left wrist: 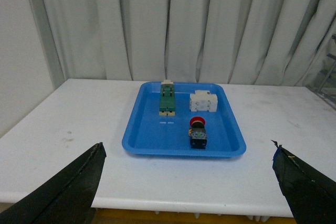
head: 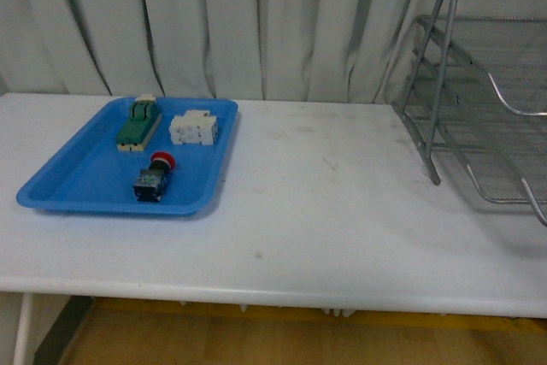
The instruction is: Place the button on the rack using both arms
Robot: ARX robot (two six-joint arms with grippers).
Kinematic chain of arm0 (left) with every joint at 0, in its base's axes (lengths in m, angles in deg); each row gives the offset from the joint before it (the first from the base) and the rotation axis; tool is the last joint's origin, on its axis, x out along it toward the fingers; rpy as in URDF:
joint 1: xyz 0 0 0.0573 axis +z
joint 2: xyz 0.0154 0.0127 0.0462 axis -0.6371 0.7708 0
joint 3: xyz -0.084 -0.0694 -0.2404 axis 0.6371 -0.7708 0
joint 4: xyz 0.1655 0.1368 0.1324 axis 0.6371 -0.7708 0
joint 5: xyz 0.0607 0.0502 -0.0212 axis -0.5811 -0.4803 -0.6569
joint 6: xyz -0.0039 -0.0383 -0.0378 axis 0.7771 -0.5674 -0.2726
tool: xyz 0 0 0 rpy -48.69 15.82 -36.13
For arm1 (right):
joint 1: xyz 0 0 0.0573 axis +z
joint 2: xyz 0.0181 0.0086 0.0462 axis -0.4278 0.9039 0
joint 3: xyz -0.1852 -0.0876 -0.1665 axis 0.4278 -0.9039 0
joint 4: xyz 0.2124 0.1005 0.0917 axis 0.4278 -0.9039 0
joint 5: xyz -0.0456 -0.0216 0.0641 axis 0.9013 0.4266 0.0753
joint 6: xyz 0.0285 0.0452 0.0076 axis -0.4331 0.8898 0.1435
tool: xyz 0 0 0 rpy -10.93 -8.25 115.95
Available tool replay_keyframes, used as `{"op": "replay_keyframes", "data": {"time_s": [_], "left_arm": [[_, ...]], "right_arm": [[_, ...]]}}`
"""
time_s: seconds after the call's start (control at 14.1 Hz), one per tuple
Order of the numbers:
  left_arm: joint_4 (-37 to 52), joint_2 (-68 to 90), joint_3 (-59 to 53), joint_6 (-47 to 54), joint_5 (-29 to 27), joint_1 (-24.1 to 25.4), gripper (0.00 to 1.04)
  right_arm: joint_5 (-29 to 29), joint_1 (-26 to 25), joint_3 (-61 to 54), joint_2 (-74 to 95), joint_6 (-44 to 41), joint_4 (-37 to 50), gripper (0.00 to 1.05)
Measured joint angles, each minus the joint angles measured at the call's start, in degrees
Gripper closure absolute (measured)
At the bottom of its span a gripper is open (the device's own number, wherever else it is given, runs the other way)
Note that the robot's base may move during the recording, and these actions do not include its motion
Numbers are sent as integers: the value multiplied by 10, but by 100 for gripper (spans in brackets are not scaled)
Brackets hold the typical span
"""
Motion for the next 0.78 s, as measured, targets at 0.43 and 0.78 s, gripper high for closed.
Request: {"op": "replay_keyframes", "data": {"time_s": [0.43,0.78], "left_arm": [[0,0,0,0,0,0,7],[0,0,0,0,1,0,7]], "right_arm": [[-46,-14,-78,-99,17,0,6],[40,38,-199,-343,-165,-86,22]]}}
